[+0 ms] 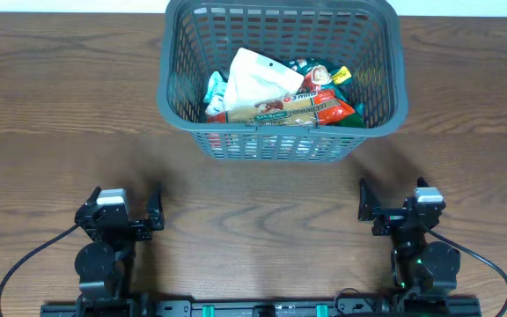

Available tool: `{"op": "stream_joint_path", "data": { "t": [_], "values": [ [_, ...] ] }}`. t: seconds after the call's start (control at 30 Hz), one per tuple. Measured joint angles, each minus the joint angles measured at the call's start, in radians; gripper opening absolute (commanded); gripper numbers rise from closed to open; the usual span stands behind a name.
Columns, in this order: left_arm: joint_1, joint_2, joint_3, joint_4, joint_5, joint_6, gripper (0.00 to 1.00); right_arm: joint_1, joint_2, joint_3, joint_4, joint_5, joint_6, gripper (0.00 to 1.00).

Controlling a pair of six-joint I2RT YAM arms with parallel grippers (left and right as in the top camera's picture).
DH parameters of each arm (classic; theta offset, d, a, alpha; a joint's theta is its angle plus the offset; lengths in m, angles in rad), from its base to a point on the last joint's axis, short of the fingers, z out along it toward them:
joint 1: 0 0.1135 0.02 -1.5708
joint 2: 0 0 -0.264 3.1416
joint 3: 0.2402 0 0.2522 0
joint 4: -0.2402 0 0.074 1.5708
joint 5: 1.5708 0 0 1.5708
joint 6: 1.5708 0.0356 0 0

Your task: Pack container

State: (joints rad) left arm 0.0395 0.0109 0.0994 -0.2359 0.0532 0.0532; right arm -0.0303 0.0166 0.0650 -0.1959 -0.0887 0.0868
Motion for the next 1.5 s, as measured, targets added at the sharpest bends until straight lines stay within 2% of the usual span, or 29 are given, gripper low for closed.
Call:
{"op": "stream_joint_path", "data": {
  "t": [1.5],
  "values": [
    [0.000, 0.000, 0.000, 0.000, 0.000, 0.000, 0.99, 0.000, 0.000, -0.001, 0.000, -0.002, -0.046, 0.99]
  ]
}}
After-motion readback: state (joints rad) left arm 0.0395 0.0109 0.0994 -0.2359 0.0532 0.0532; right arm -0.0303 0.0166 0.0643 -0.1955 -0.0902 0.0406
